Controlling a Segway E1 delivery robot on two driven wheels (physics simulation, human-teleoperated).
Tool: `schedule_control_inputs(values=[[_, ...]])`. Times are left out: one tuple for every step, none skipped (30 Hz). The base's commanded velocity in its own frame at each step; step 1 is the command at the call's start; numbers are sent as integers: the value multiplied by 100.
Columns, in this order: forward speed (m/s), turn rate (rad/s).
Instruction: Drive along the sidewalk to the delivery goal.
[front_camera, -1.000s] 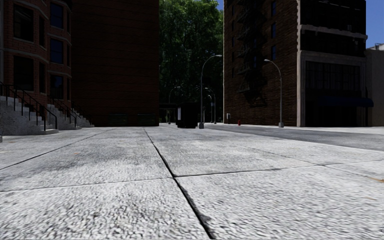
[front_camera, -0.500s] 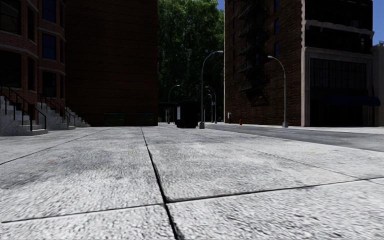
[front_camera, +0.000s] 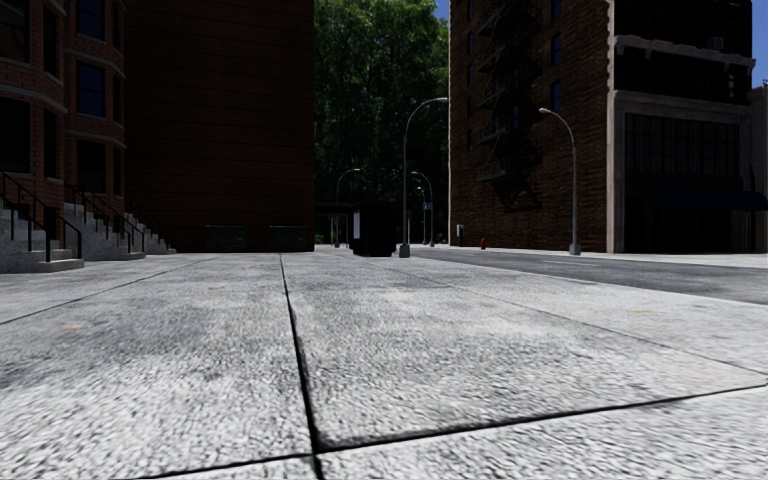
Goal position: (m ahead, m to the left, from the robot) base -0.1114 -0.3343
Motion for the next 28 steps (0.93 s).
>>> schedule_control_inputs(values=[[0, 0], [0, 0], [0, 0], [0, 0], [0, 0], [0, 0], [0, 0], [0, 0], [0, 0], [0, 0], [0, 0], [0, 0], [0, 0], [0, 0], [0, 0], [0, 0], [0, 0], [0, 0], [0, 0], [0, 0], [0, 0], [0, 0], [0, 0], [0, 0], [0, 0], [0, 0], [0, 0], [0, 0]])
